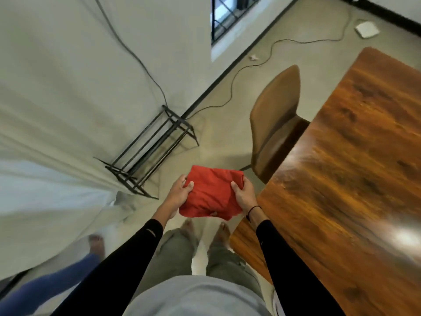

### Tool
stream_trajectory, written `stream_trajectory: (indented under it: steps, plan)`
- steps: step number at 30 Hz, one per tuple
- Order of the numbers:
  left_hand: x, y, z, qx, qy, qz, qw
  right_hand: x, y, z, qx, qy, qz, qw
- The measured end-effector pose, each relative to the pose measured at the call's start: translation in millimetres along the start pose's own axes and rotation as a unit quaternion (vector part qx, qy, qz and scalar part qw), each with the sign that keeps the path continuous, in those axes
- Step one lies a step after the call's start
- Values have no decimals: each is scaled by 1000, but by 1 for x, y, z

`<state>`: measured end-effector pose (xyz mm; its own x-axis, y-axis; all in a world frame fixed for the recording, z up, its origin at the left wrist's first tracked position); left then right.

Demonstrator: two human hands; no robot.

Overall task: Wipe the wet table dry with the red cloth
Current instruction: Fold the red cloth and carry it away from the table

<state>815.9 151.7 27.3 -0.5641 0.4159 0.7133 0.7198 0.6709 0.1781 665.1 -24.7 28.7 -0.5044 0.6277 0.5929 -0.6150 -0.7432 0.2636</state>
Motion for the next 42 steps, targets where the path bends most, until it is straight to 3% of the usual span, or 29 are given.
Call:
stream_trajectory:
  steps: [12,24,29,37,42]
  plan:
    - [-56,134,25,49,35,-61,996,-68,-144,72,159,37,89,983]
    - [-157,257,38,77,60,-62,993,-148,-287,117,183,-3,124,975]
    - [-221,279,80,102,91,-86,987,-213,-346,104,217,0,162,963]
    - [-355,296,192,144,162,-181,959,-370,-470,47,327,107,225,911]
    - [-425,309,242,136,151,-250,947,-435,-527,22,355,171,219,893]
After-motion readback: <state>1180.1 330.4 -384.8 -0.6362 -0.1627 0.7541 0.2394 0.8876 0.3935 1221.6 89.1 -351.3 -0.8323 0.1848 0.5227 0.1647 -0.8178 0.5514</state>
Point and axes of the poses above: each hand's wrist, its own x-axis away from the middle knuckle, its own y-axis out of the back of the hand, z = x × y, the point moved 3 cm from there along -x, towards the middle knuckle, and after that the axes turned 3 degrees about y, right-handed, at the moved point
